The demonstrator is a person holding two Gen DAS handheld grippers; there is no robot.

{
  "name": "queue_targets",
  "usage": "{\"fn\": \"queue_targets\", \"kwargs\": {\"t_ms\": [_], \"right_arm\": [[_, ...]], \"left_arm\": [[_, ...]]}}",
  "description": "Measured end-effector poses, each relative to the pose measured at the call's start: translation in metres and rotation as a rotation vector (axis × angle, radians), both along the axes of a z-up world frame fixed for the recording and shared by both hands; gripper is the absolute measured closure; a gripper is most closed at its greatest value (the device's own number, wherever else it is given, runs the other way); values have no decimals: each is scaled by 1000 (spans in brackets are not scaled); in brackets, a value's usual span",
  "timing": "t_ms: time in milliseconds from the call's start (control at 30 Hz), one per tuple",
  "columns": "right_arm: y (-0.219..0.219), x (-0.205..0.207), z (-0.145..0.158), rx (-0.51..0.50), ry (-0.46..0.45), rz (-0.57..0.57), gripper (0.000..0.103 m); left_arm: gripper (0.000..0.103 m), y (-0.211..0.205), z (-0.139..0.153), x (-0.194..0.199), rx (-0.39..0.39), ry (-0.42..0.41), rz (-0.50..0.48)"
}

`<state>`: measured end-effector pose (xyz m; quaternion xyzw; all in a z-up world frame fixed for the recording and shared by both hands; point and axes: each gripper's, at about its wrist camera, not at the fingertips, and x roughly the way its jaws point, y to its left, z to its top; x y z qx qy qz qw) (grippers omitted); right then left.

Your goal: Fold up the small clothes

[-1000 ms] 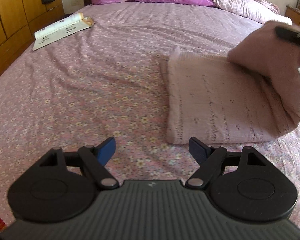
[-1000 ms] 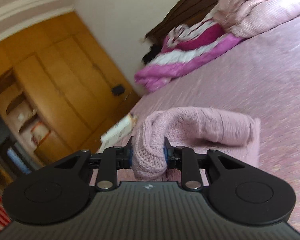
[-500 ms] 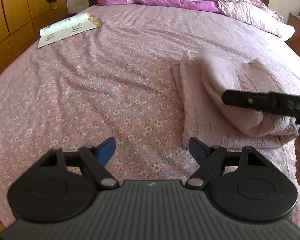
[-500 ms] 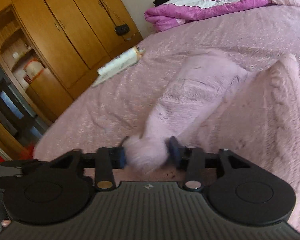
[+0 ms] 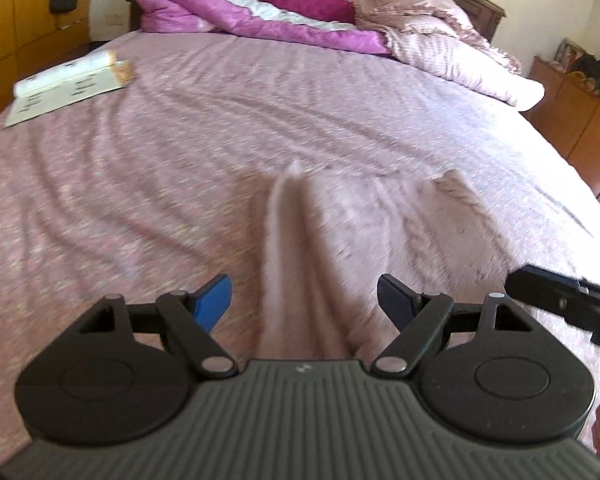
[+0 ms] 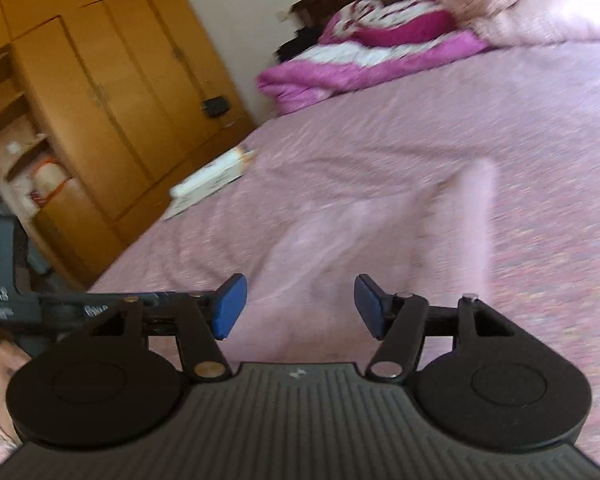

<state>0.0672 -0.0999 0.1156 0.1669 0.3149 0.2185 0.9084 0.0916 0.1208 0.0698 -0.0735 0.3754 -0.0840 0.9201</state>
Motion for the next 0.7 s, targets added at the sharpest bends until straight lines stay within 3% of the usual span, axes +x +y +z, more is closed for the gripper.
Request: {"fn": "queue_targets", "kwargs": {"t_ms": [200,367,467,533,600,700], "right_arm": [[-36,-7,-10,-50,12,-134,34],[-54,-1,-30,-31,48,-205,29],[-60,2,-43,-6,75,-217,29],[-63,3,-50,24,86,-219,27],[-60,7,-54,42,93,-225,25],[-52,12,-57,58,103,-221,25]], "left_arm": [[22,-22,-14,26,17,-29,-22],[24,-25,-31,38,-31,-31,-38],[39,-25,-41,41,-101,-43,-64],[60,-26,-46,43,-135,-46,-72],[73,-27,-48,43,-154,-66,-87],[81,-28,-38,42,-140,-93,-93]]}}
